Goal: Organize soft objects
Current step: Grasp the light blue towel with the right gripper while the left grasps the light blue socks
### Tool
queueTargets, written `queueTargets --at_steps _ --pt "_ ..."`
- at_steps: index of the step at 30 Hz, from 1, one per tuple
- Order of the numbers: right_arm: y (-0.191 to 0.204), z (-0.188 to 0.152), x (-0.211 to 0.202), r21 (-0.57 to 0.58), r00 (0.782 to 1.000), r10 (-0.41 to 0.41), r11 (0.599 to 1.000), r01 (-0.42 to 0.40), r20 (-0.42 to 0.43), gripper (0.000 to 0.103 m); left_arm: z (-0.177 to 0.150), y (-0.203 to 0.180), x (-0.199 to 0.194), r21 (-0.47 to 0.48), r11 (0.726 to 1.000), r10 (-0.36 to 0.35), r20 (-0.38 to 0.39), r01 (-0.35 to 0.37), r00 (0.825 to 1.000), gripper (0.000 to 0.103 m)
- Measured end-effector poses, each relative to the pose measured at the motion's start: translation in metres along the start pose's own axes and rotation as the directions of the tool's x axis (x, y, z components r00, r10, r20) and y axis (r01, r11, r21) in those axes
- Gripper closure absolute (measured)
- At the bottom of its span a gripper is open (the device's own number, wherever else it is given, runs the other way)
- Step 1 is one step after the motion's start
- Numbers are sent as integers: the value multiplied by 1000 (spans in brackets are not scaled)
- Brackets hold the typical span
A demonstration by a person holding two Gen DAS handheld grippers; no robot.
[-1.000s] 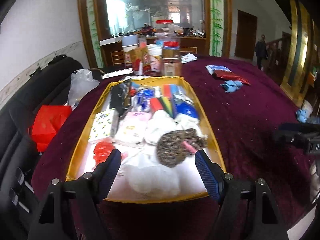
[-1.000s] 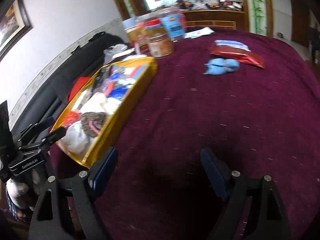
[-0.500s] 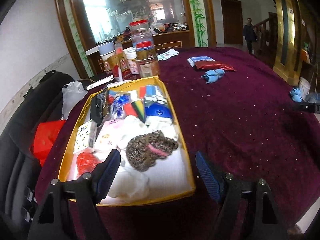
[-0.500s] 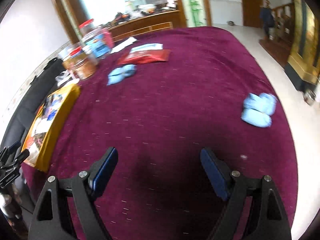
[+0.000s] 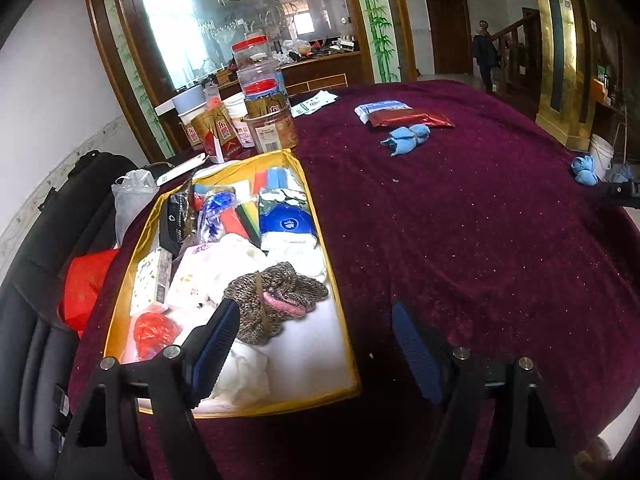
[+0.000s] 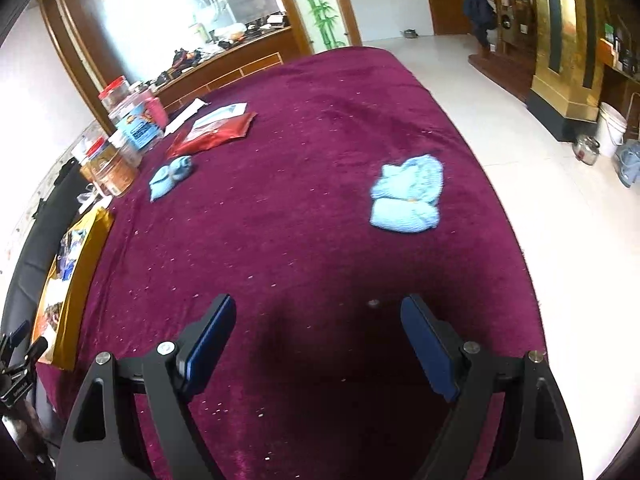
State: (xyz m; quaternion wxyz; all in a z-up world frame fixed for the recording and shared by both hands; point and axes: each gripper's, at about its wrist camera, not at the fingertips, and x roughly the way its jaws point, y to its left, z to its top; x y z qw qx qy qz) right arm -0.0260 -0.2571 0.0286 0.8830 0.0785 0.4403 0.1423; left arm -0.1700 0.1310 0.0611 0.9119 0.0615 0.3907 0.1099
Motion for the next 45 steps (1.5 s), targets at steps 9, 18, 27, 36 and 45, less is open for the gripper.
queueTargets --at_steps 9,18,27,36,45 --pt "-54 33 -8 187 995 -65 981 51 72 19 -1 3 0 -33 996 -84 -3 84 996 21" --pt "-57 60 40 232 990 -143 963 141 -9 16 12 7 -3 -114 954 -277 12 276 961 21" --pt "-13 73 69 116 967 -254 960 255 -27 67 54 -5 13 -159 883 -448 1 442 894 14" --pt "5 72 61 141 994 56 988 -69 97 67 148 -55 83 -22 919 -393 -4 393 919 14" --pt "-16 73 75 231 985 155 958 -169 76 65 197 -99 200 13 962 -271 -116 274 956 14"
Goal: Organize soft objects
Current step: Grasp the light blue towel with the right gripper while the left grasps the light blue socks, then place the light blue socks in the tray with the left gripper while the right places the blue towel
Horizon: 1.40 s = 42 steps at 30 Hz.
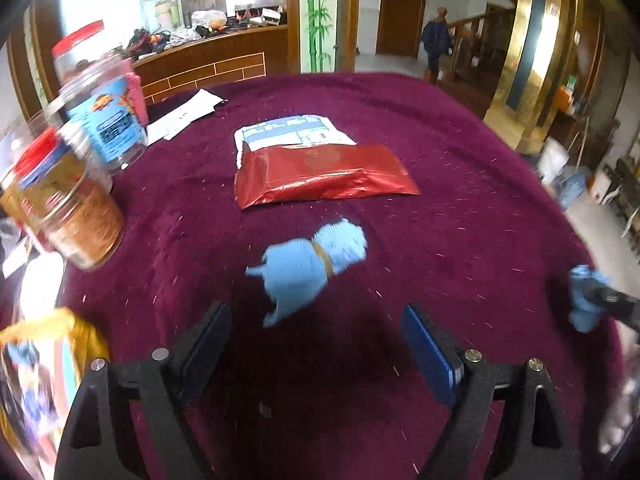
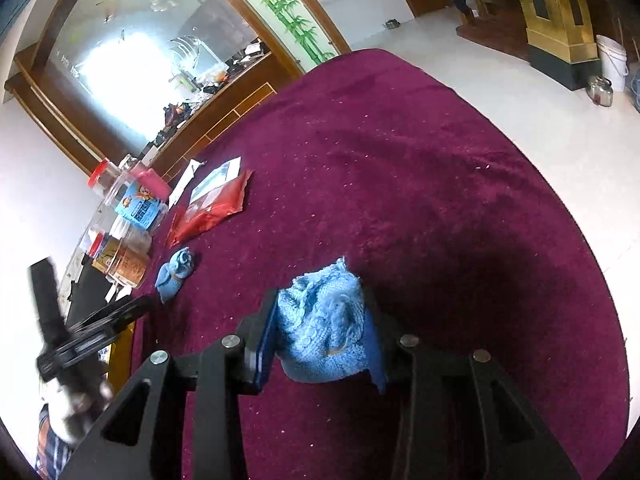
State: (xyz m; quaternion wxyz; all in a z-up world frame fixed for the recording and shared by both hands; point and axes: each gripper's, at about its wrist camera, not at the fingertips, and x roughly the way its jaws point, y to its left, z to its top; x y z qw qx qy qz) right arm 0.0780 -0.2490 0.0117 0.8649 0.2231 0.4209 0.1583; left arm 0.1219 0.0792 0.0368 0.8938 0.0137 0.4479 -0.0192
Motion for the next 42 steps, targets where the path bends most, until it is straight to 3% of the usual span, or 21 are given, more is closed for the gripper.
queueTargets --at_steps 8,9,10,11,15,20,24,28,31,35,39,42 --pt "3 1 -1 -10 1000 14 1000 -14 -8 65 22 -13 44 68 995 78 -28 -76 997 14" --pt "4 0 -1 -12 1000 14 1000 -14 -11 65 21 -14 47 75 992 103 -39 -100 994 32" --pt "3 0 -1 -13 1000 12 1000 -12 -12 65 19 -14 47 66 994 90 -49 -87 995 48" --pt "3 0 -1 -13 1000 9 1000 -9 -12 65 17 -12 45 54 996 68 -58 -65 996 58" --pt "1 0 -1 -4 1000 4 1000 -4 -14 65 9 -6 22 24 999 21 -15 -20 1000 61" --pt "2 -1 2 -13 1000 -3 1000 3 -20 65 -14 2 -24 -32 996 -87 29 88 996 61" --pt "5 -4 4 -40 999 -26 999 25 -25 65 -44 16 -77 -78 978 -187 82 193 979 61" --pt "8 -7 2 -73 994 -106 992 107 17 65 -80 48 -131 -136 958 -233 146 252 962 61" --pt "2 -6 -2 -48 991 -131 990 132 39 66 -111 82 -167 -189 950 -213 184 247 960 60" --pt "-6 -6 -2 -9 990 -137 990 137 39 66 -162 137 -205 -306 932 -139 195 195 971 60" --pt "-1 -9 0 -32 985 -167 985 168 41 66 -215 178 -227 -380 922 -17 153 74 988 60" --pt "4 -11 5 -60 982 -188 980 189 35 66 -247 198 -225 -426 904 -4 98 45 995 60"
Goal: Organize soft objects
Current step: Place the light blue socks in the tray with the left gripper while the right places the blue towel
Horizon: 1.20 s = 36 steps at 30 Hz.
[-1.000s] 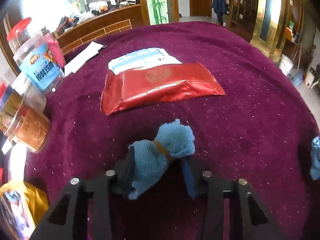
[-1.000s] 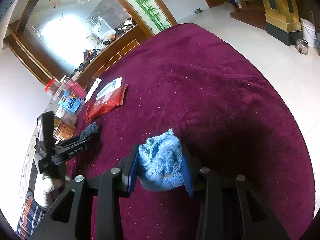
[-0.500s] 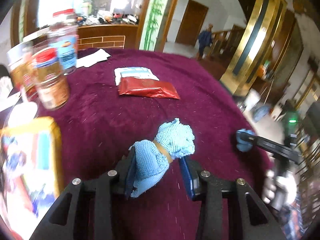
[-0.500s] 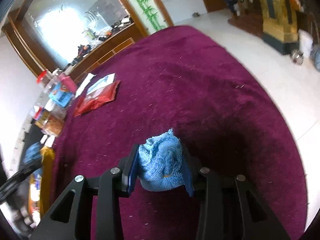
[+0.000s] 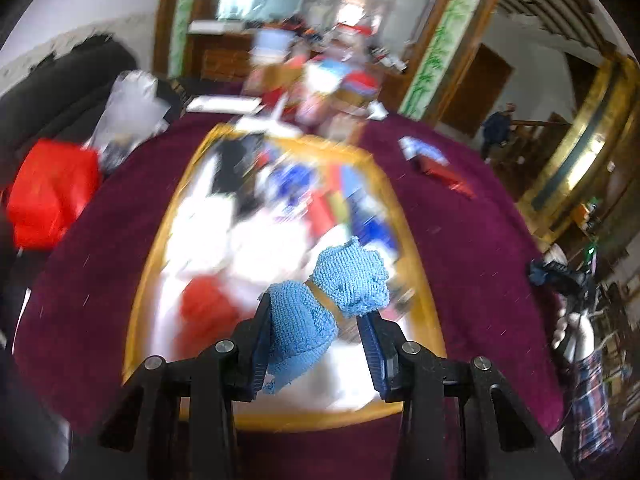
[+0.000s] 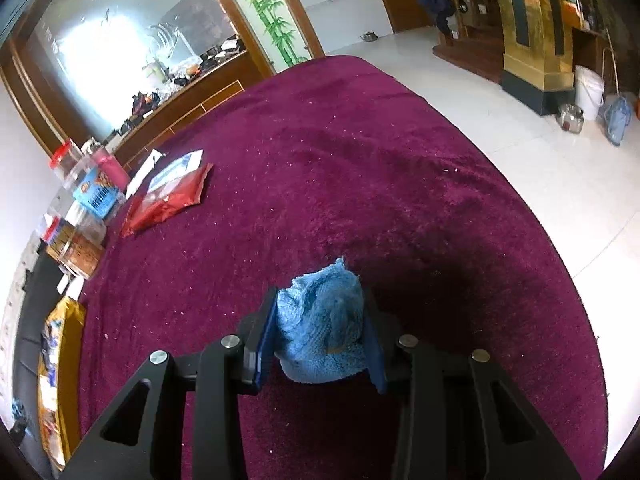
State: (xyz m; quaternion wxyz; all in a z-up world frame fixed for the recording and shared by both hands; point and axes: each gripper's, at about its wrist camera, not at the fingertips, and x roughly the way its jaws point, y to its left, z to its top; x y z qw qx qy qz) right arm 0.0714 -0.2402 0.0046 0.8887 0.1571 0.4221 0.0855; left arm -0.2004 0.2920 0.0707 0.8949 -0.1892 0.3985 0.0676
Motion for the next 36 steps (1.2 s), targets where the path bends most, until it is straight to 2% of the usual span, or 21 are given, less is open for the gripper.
queueTargets --at_steps 4,7,11,13,16,18,21,23,26,31,36 --pt "6 -1 -2 -15 1000 -17 1000 16 -4 66 -16 14 8 -15 1000 15 -36 -16 999 59" --pt "11 -1 -12 -3 1000 15 1000 -15 -9 66 -16 17 19 5 994 106 -33 -106 994 57" --pt "29 -6 -31 -22 998 68 997 -68 -11 66 -19 21 46 34 983 181 -89 -178 979 27" --pt "45 -7 -41 -65 997 82 994 -82 -9 66 -23 16 52 80 968 242 -79 -236 967 26" --pt "76 -10 -57 -129 992 124 984 -125 -11 66 -24 18 46 59 978 206 -66 -202 976 26" --pt "100 -13 -63 -163 986 165 972 -167 -26 66 -22 22 31 29 982 185 -26 -184 982 26" --pt "135 -17 -62 -203 974 218 952 -227 -67 66 -18 30 3 -13 985 174 66 -174 983 25" --pt "162 -23 -57 -220 960 258 936 -276 -108 66 -18 38 -14 -54 987 159 124 -154 979 23" --pt "204 -35 -46 -242 932 313 905 -351 -182 66 -19 51 -29 -102 988 134 172 -118 976 22" --pt "283 -69 -28 -280 864 386 833 -477 -324 66 -23 67 -28 -144 986 105 174 -81 979 21" --pt "353 -96 -17 -340 819 399 767 -545 -413 66 -34 80 -24 -177 983 69 156 -41 985 21"
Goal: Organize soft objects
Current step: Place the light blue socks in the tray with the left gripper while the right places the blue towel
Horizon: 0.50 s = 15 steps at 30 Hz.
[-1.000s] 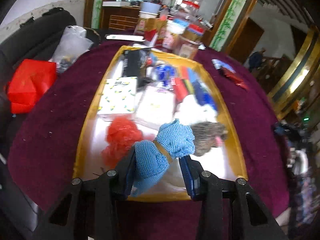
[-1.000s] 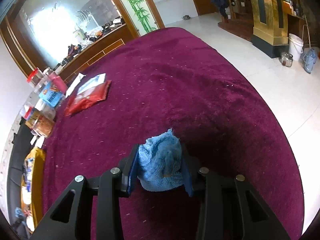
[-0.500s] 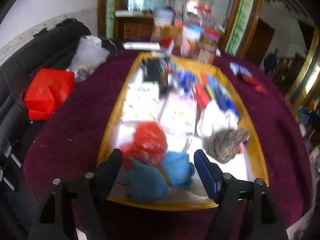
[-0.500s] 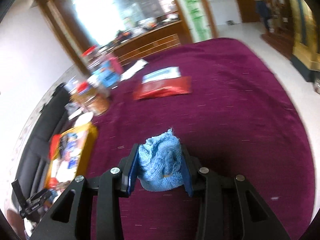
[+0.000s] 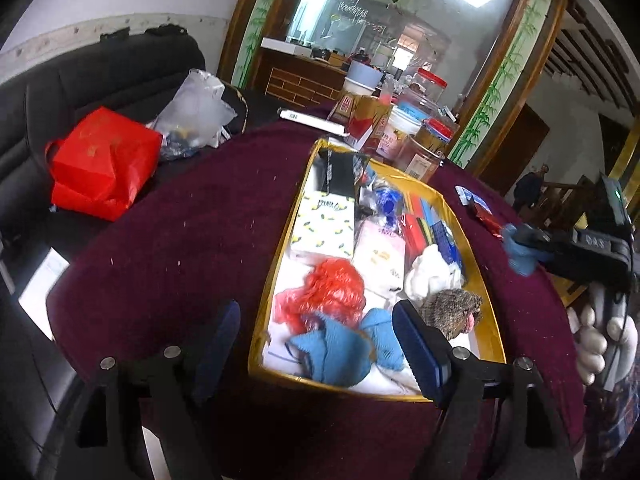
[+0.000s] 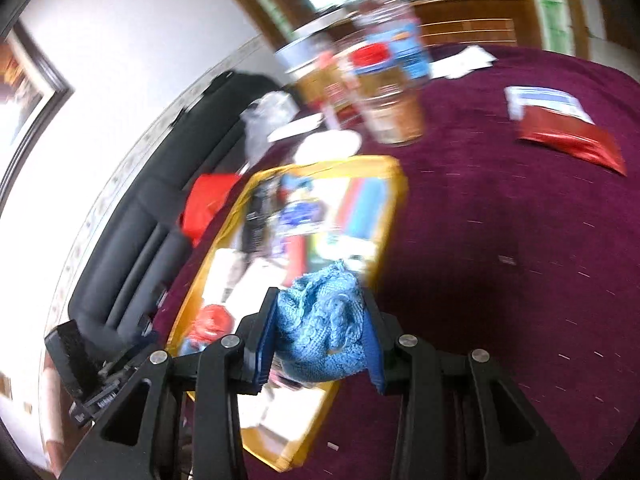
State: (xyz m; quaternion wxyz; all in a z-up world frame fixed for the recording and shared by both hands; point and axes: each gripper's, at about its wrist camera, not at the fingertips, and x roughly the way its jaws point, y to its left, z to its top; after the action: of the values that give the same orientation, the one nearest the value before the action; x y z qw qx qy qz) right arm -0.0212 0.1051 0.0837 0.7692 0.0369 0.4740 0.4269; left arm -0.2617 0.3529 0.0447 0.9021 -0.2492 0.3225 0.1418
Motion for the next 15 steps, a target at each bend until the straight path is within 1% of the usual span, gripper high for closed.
queueTargets --at_steps 3,7,9,11,12,13,15 --pt "26 8 25 -44 999 11 999 -12 -33 66 -6 6 2 -25 999 -28 -17 28 999 21" --pt "49 19 59 -71 997 20 997 -25 -70 66 -10 10 6 -45 997 -59 -36 58 998 21" --pt "53 26 77 -50 995 49 997 -53 -91 66 -11 10 8 -44 997 -72 -45 70 996 21" --pt "55 31 95 -8 987 105 994 -107 -121 66 -12 10 8 -46 996 -81 -51 79 995 21" --pt "55 32 102 4 985 112 994 -113 -134 66 -12 11 8 -47 995 -86 -51 84 995 21" --pt "56 32 111 10 983 108 994 -107 -147 66 -13 11 7 -47 995 -90 -52 87 995 21" --pt "58 28 126 5 981 74 997 -74 -181 66 -13 12 7 -45 995 -93 -50 91 994 21"
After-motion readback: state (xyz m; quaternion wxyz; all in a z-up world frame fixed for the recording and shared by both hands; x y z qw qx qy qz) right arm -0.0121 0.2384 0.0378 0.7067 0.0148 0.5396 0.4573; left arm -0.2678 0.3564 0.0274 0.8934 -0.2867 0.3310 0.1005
